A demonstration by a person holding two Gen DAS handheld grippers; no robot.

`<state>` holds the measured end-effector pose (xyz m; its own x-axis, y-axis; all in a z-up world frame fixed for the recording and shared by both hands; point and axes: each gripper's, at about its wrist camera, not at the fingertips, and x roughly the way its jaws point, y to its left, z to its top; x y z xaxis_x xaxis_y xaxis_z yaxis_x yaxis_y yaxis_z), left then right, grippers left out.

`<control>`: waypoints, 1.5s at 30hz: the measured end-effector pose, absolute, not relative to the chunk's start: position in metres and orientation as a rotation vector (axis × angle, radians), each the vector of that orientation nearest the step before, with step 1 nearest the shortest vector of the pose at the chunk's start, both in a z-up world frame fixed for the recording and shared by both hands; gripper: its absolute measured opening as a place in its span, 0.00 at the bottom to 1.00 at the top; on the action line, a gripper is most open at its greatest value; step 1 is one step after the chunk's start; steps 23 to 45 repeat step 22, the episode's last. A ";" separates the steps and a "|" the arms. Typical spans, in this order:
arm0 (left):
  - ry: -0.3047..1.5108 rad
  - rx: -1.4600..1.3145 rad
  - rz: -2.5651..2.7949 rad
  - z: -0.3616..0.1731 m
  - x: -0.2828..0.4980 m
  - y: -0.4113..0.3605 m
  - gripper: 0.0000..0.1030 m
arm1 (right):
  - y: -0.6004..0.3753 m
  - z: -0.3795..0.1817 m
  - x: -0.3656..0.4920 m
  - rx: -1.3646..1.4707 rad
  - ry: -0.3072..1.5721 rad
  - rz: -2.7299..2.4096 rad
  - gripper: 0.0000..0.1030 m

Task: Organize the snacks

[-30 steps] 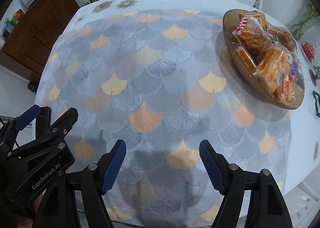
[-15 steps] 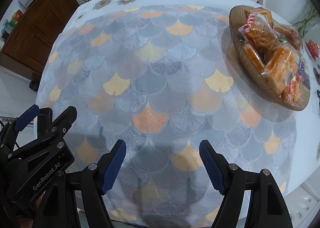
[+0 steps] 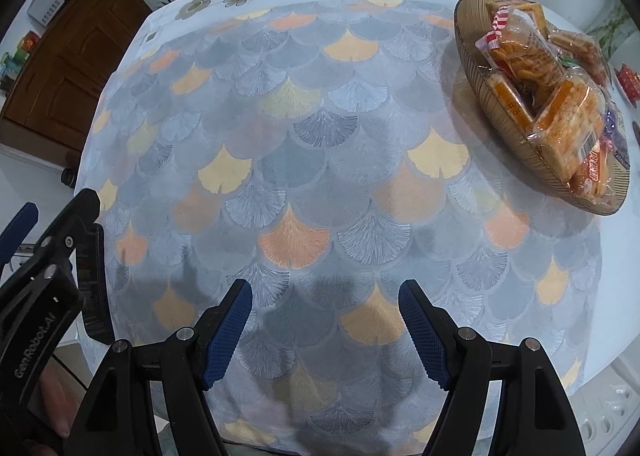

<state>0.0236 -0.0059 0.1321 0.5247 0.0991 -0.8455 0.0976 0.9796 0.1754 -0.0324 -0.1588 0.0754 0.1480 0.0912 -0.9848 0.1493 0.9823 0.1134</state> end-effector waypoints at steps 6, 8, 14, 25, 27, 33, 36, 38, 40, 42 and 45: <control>0.991 0.228 0.008 0.136 0.021 -0.010 0.85 | -0.160 0.075 -0.030 0.202 1.424 -0.038 0.72; 0.995 0.216 0.005 0.136 0.021 -0.009 0.85 | -0.161 0.074 -0.030 0.210 1.424 -0.040 0.72; 0.991 0.212 0.017 0.136 0.022 -0.008 0.85 | -0.163 0.073 -0.030 0.211 1.424 -0.045 0.72; 0.993 0.216 0.015 0.132 0.022 -0.008 0.85 | -0.161 0.073 -0.029 0.191 1.421 -0.041 0.72; 0.993 0.216 0.015 0.132 0.022 -0.008 0.85 | -0.161 0.073 -0.029 0.191 1.421 -0.041 0.72; 0.993 0.216 0.015 0.132 0.022 -0.008 0.85 | -0.161 0.073 -0.029 0.191 1.421 -0.041 0.72; 0.993 0.216 0.015 0.132 0.022 -0.008 0.85 | -0.161 0.073 -0.029 0.191 1.421 -0.041 0.72; 0.993 0.216 0.015 0.132 0.022 -0.008 0.85 | -0.161 0.073 -0.029 0.191 1.421 -0.041 0.72; 0.993 0.216 0.015 0.132 0.022 -0.008 0.85 | -0.161 0.073 -0.029 0.191 1.421 -0.041 0.72; 0.993 0.216 0.015 0.132 0.022 -0.008 0.85 | -0.161 0.073 -0.029 0.191 1.421 -0.041 0.72; 0.993 0.216 0.015 0.132 0.022 -0.008 0.85 | -0.161 0.073 -0.029 0.191 1.421 -0.041 0.72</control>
